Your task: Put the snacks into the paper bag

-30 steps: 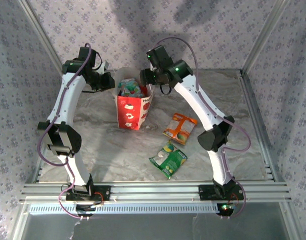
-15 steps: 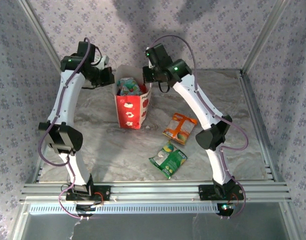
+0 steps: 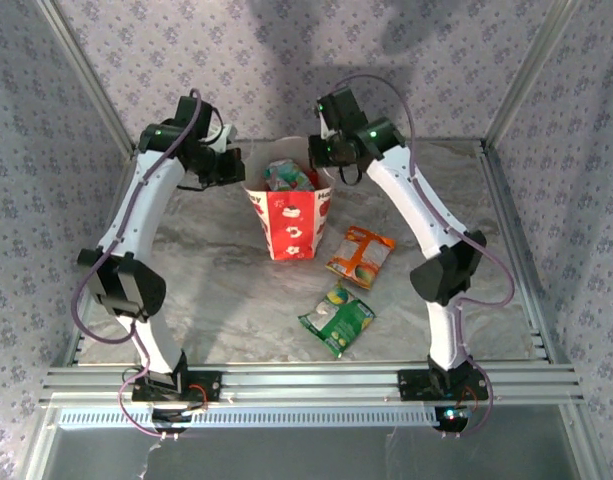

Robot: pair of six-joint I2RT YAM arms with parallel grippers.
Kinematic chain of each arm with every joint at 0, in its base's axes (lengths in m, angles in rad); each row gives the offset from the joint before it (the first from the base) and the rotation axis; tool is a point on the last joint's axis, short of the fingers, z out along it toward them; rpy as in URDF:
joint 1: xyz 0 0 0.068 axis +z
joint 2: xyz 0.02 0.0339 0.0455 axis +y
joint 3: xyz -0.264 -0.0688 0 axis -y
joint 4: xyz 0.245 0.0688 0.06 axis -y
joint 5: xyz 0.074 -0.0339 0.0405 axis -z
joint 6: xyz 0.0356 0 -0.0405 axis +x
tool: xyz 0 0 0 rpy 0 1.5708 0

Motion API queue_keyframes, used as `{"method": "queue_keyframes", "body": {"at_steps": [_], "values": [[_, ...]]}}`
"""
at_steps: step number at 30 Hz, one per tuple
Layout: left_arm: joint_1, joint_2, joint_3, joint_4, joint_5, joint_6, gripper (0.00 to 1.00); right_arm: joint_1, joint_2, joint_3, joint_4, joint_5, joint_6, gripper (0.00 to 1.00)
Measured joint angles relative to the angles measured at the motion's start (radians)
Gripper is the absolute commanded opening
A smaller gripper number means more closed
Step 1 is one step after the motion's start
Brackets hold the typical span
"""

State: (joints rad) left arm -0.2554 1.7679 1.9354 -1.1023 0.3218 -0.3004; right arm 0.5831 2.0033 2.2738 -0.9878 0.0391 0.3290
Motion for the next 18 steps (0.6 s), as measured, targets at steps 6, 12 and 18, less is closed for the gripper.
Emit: {"method": "queue_keyframes", "body": {"at_steps": [6, 12, 18], "values": [[0.006, -0.027, -0.044, 0.042, -0.016, -0.018, 0.16, 0.031, -0.084, -0.183, 0.071, -0.037, 0.033, 0.01], [0.006, -0.023, -0.032, 0.036, -0.015, -0.037, 0.26, 0.032, -0.164, -0.183, 0.089, -0.023, 0.037, 0.02], [0.004, 0.031, 0.080, 0.014, -0.016, -0.042, 0.32, 0.034, -0.231, -0.211, 0.087, -0.009, 0.037, 0.04]]}}
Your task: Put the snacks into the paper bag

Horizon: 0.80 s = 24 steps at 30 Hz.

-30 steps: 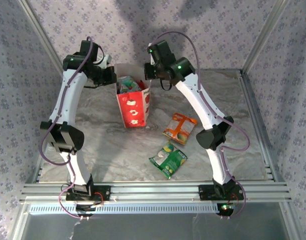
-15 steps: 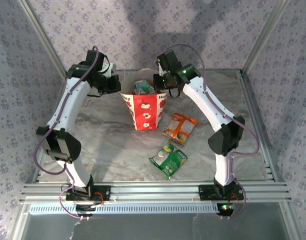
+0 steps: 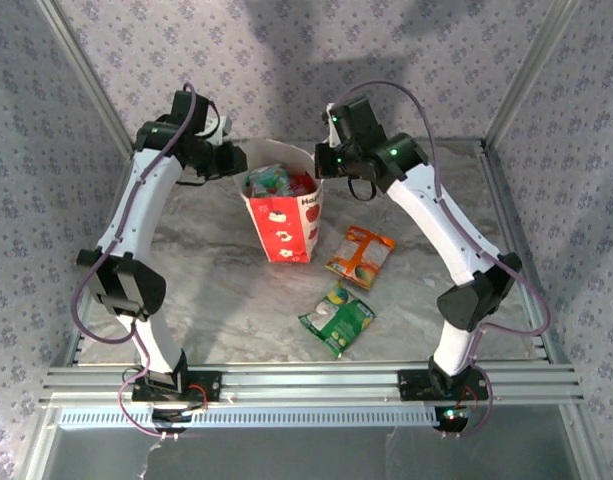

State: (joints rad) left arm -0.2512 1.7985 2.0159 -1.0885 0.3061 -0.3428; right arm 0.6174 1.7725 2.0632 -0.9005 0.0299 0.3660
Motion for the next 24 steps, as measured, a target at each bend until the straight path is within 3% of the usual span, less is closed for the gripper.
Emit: {"method": "queue_keyframes", "body": {"at_steps": [15, 21, 24], "values": [[-0.069, 0.094, 0.139, -0.135, -0.102, 0.002, 0.34, -0.003, -0.061, -0.118, 0.022, 0.019, -0.001, 0.06], [-0.085, 0.122, 0.153, -0.159, -0.121, 0.008, 0.23, -0.018, -0.062, -0.122, 0.023, 0.019, -0.001, 0.11], [-0.092, 0.146, 0.154, -0.170, -0.130, 0.011, 0.14, -0.023, -0.067, -0.132, 0.031, 0.019, -0.003, 0.22]]}}
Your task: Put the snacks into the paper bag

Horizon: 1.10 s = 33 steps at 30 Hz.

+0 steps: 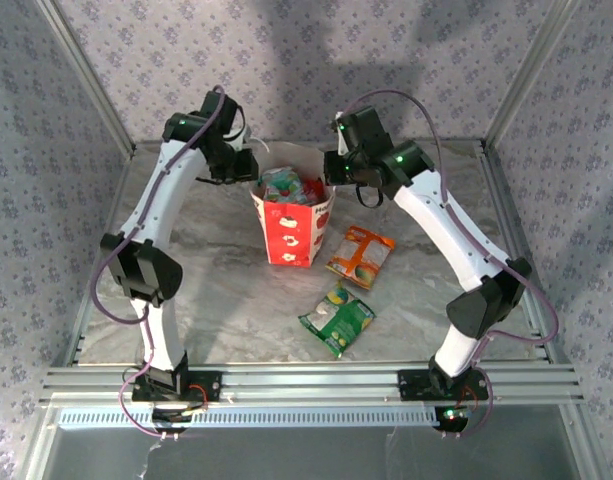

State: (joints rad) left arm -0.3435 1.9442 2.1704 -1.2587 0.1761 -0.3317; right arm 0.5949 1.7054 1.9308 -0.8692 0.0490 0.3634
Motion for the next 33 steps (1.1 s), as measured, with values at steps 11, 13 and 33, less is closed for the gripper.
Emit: {"method": "queue_keyframes", "body": {"at_steps": [11, 13, 33], "values": [[-0.003, 0.009, 0.000, -0.002, -0.020, -0.026, 0.04, -0.023, -0.105, -0.109, 0.018, 0.000, 0.010, 0.54], [-0.001, 0.008, -0.003, 0.000, -0.019, -0.032, 0.06, -0.028, -0.136, -0.139, 0.022, -0.001, 0.014, 0.55], [0.040, -0.047, -0.113, 0.093, 0.064, -0.074, 0.12, -0.152, -0.575, -0.694, 0.012, -0.050, 0.138, 0.65]]}}
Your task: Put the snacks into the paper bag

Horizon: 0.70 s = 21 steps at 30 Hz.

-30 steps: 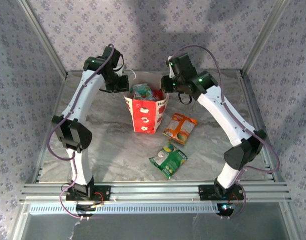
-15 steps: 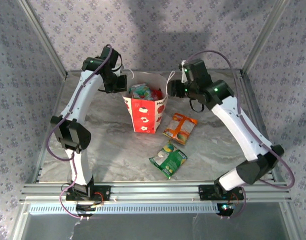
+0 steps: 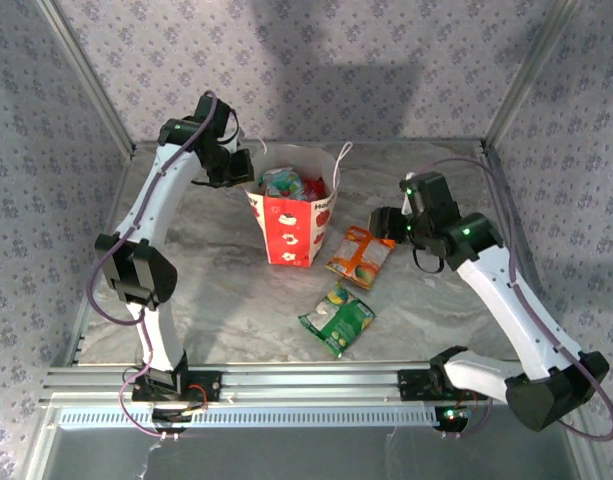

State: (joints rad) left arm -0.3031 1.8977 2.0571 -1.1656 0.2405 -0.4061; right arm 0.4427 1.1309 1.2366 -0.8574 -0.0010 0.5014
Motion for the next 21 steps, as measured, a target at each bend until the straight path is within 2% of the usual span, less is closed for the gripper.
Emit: {"method": "queue_keyframes", "body": {"at_steps": [10, 21], "values": [[0.000, -0.010, -0.019, 0.019, 0.011, -0.008, 0.11, -0.018, -0.051, -0.211, 0.002, -0.132, 0.108, 0.67], [0.000, -0.028, -0.050, 0.046, 0.022, -0.019, 0.11, -0.018, -0.099, -0.395, 0.029, -0.200, 0.209, 0.75]]}}
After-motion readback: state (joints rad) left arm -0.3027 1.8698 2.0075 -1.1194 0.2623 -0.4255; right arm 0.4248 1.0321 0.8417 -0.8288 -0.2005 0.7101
